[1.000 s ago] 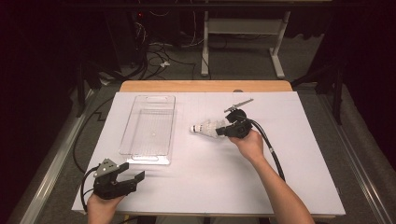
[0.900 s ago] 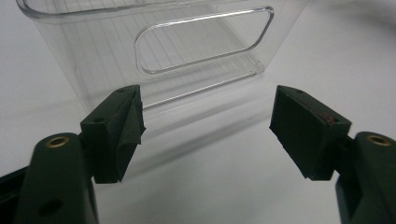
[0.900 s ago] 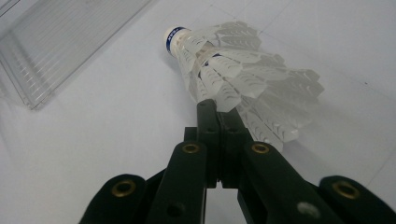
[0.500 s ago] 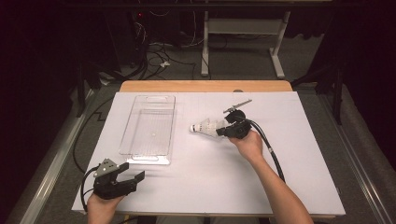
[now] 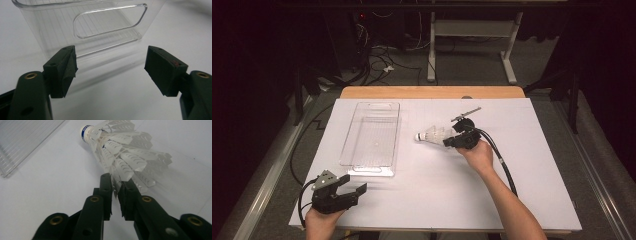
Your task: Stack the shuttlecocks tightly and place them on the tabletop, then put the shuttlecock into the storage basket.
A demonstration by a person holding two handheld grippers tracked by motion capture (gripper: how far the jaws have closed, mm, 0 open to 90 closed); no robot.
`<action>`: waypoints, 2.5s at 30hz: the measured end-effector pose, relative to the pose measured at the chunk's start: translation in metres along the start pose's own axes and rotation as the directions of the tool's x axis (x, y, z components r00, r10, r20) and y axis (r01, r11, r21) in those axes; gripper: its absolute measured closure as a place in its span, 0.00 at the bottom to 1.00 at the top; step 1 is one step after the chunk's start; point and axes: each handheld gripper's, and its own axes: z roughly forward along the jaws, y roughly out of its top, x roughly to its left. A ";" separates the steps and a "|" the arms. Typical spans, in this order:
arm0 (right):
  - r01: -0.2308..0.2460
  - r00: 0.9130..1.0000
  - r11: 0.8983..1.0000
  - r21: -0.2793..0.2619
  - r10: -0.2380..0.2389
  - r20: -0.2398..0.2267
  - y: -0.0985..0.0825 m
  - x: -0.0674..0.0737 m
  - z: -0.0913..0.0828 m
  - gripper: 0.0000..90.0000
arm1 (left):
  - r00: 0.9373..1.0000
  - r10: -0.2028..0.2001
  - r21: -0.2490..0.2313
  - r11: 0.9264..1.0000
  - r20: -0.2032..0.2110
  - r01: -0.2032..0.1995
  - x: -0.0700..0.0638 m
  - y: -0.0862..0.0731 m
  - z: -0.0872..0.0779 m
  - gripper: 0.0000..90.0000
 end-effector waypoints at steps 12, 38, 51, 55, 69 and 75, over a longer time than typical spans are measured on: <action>0.005 1.000 1.000 -0.017 -0.005 0.020 -0.001 0.003 -0.008 0.63 | 1.000 -0.017 -0.010 1.000 -0.005 0.017 0.001 -0.002 -0.002 0.30; 0.022 0.999 0.999 -0.046 -0.020 0.048 -0.010 0.010 0.004 0.47 | 1.000 -0.008 -0.005 1.000 -0.002 0.008 0.000 -0.001 0.000 0.30; 0.057 0.997 0.993 -0.101 -0.051 0.060 -0.006 0.015 0.009 0.48 | 1.000 0.002 -0.002 1.000 -0.010 -0.002 -0.002 0.000 0.001 0.30; 0.039 0.998 0.994 -0.104 -0.032 0.063 -0.006 0.011 0.013 0.50 | 1.000 0.003 -0.004 1.000 -0.010 -0.003 -0.001 0.000 -0.001 0.30; 0.032 0.998 0.993 -0.113 -0.025 0.060 -0.002 0.013 0.020 0.57 | 1.000 0.005 -0.001 1.000 -0.012 -0.005 0.000 0.000 0.000 0.30; 0.041 0.997 0.995 -0.088 -0.036 0.064 0.004 0.017 0.023 0.62 | 1.000 0.003 -0.004 1.000 -0.011 -0.004 -0.001 0.000 0.000 0.30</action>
